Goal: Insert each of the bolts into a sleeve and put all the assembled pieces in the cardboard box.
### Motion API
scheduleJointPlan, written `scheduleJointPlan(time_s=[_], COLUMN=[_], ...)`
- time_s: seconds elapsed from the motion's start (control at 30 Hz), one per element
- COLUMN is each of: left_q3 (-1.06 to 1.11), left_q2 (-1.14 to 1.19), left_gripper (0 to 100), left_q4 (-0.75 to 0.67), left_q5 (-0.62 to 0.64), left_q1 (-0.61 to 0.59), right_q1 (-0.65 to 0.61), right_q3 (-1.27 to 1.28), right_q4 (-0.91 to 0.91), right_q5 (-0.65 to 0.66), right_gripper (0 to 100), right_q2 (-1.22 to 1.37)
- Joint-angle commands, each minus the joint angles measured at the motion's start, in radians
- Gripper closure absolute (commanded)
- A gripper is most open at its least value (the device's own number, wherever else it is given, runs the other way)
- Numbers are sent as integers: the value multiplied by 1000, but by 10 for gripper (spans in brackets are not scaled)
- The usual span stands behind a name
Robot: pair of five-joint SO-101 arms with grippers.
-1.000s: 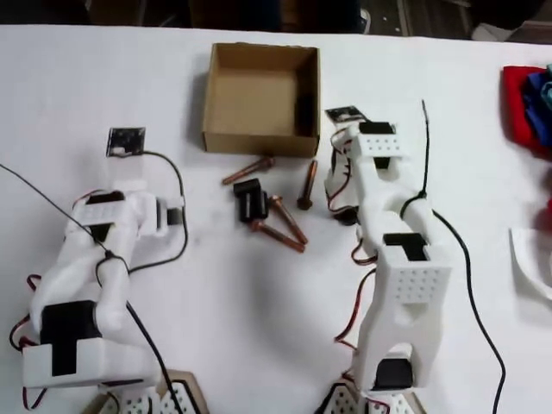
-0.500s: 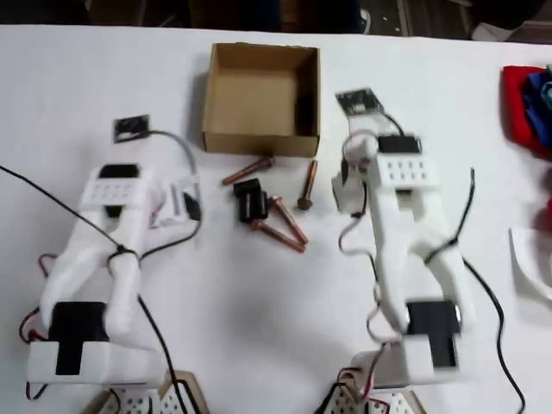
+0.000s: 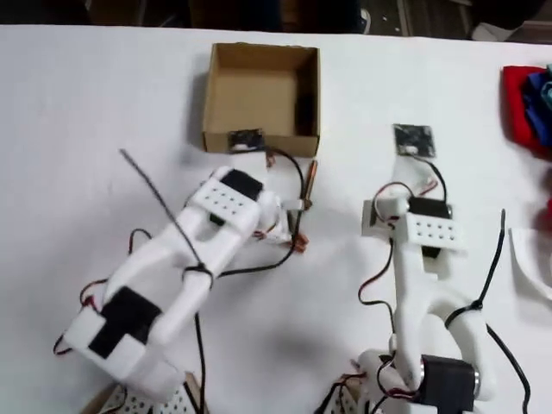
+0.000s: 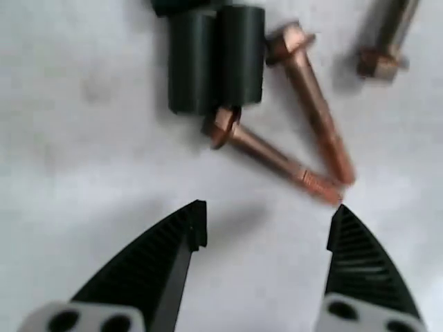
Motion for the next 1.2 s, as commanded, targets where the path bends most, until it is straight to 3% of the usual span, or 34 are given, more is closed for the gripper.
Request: scheduleJointPlan(time_s=[0.0,0.27,0.47,0.73,1.17], left_q3=[-38,-61,-122,-154,-460], left_q2=[37,98,213,315,322], left_gripper=[710,710,710,710,710], left_q4=[-48,-95,-133,-120,307], left_q5=[141,152,153,152,144], left_q1=[11,8,-55,-52,-64], right_q1=[25,21,21,27,27], right_q3=[18,129,133,133,135], right_q4=[-65,-220,-220,-225,-225], right_q5=[-54,-61,-61,-61,-61], right_gripper=[975,975,975,975,975], right_q2=[-33,-33,-31,-31,-31])
